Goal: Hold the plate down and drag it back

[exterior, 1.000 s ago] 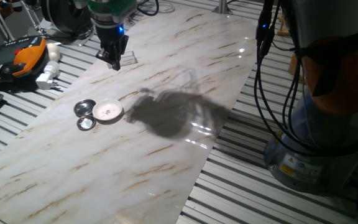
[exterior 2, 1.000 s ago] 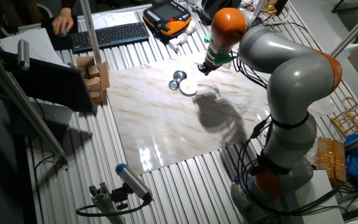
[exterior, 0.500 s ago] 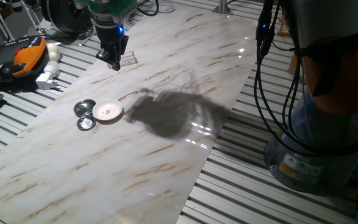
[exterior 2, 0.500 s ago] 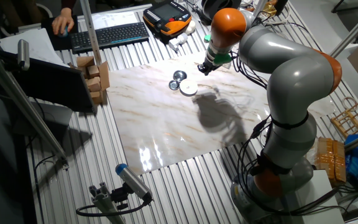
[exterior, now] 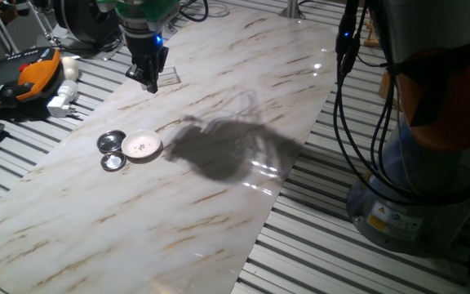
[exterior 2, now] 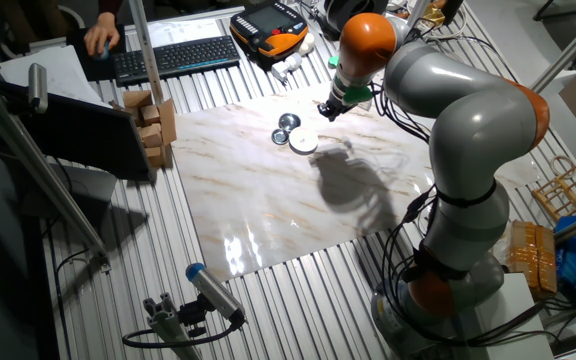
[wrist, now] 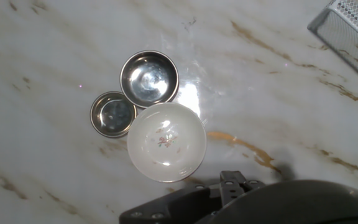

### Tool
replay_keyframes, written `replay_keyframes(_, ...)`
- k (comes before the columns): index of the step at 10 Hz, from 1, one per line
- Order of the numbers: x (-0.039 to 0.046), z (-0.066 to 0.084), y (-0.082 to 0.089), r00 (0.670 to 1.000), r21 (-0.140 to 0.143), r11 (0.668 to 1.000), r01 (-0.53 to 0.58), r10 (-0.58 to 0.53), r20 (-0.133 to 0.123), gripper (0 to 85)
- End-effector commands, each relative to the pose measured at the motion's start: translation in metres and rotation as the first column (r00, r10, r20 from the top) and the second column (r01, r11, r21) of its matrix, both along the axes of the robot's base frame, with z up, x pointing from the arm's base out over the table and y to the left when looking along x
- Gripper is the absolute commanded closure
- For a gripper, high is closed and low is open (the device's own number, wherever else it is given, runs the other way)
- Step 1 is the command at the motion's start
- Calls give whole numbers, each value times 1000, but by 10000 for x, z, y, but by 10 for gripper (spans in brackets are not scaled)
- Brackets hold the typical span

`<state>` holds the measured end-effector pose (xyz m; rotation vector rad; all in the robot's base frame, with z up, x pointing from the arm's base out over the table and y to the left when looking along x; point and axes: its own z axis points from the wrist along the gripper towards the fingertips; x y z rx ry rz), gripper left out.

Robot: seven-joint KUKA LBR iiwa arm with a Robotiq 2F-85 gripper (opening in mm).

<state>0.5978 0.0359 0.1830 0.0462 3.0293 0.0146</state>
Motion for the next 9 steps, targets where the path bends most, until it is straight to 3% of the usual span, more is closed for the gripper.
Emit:
replay_keyframes(1,2,-1,-1,1000,-1,1000,0,0,0,850)
replay_keyframes(9,3,0,0,1000,-13,1000,-5,4,-4,850)
